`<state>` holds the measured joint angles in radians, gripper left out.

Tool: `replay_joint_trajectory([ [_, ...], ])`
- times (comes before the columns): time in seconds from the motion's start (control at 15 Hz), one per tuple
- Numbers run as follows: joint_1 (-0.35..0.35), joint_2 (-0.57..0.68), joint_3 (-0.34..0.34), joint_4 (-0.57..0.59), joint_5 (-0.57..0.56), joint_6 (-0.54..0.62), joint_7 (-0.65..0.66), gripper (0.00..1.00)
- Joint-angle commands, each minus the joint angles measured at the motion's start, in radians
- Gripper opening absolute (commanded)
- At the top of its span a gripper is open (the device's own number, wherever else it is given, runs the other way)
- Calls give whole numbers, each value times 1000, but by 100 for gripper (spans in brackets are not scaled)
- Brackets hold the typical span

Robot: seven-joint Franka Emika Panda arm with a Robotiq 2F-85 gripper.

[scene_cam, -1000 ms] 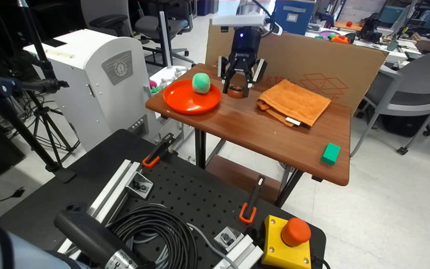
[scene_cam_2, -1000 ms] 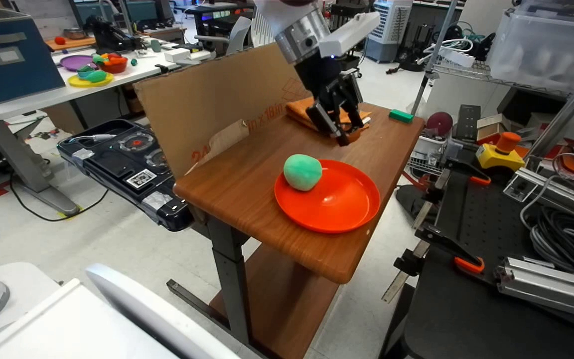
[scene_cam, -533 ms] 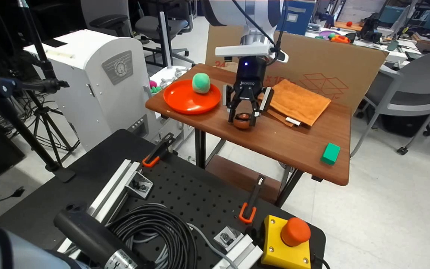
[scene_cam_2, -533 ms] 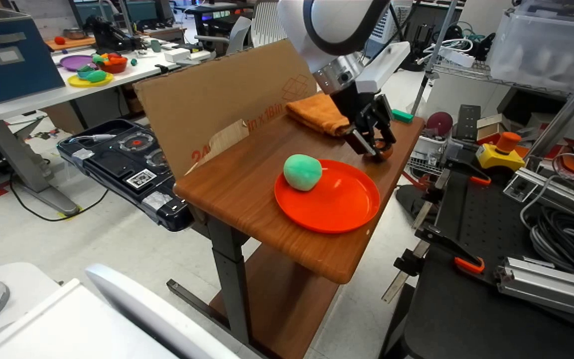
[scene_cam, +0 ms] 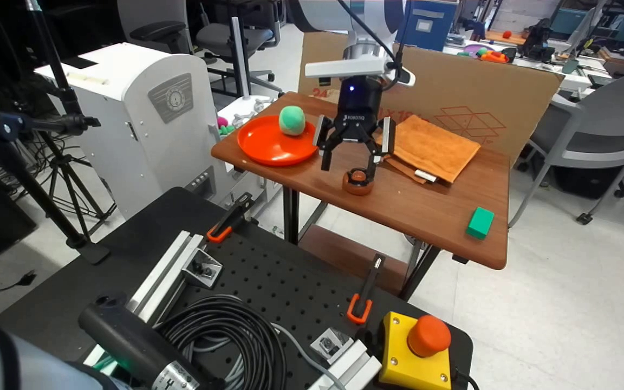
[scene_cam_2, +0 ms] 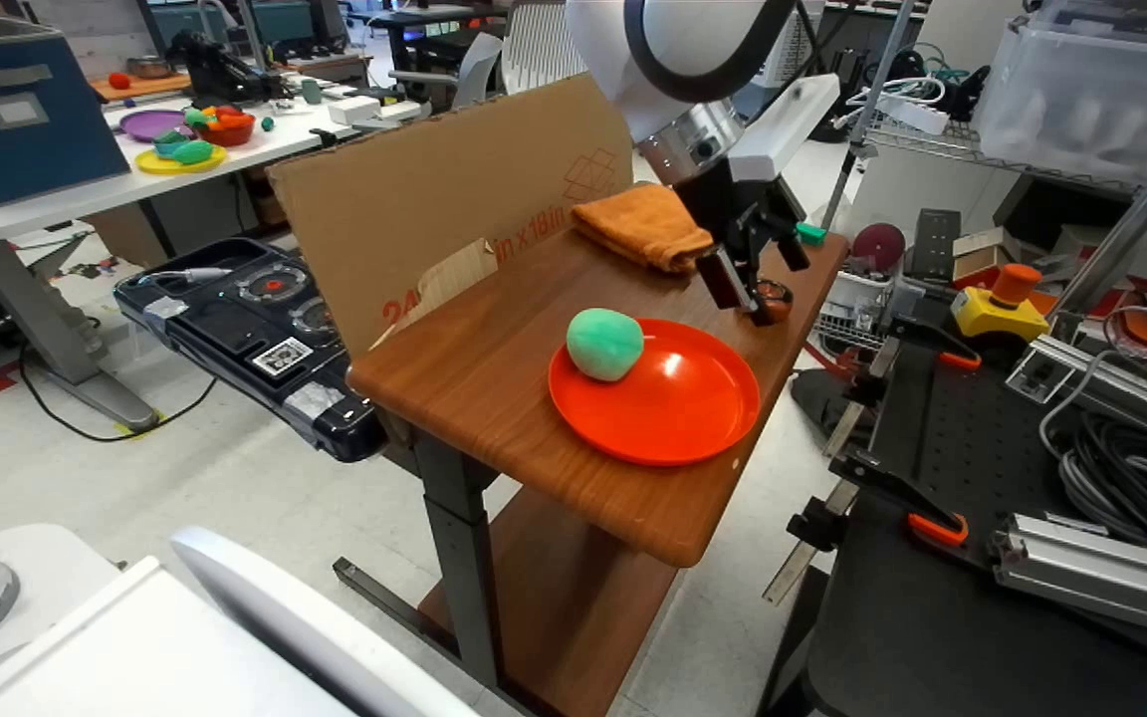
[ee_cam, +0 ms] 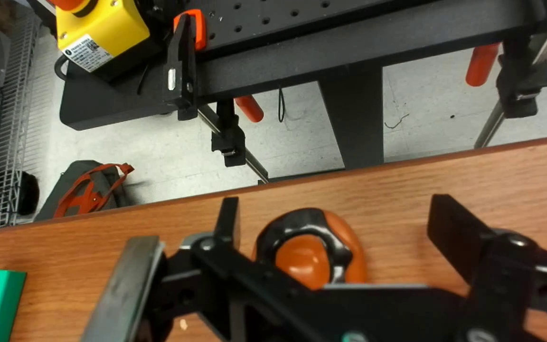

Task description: Move the orange and black object forward

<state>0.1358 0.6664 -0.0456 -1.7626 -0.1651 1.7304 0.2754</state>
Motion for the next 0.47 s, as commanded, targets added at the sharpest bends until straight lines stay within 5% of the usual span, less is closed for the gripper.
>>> replay_joint_trajectory([
  [0.0, 22, -229, 44, -183, 1, 88, -1, 100],
  [0.13, 25, -331, 73, -235, 27, 117, 4, 100],
  [0.2, 19, -197, 59, -123, 7, 62, 3, 100],
  [0.4, 23, -244, 68, -145, 8, 58, 5, 100],
])
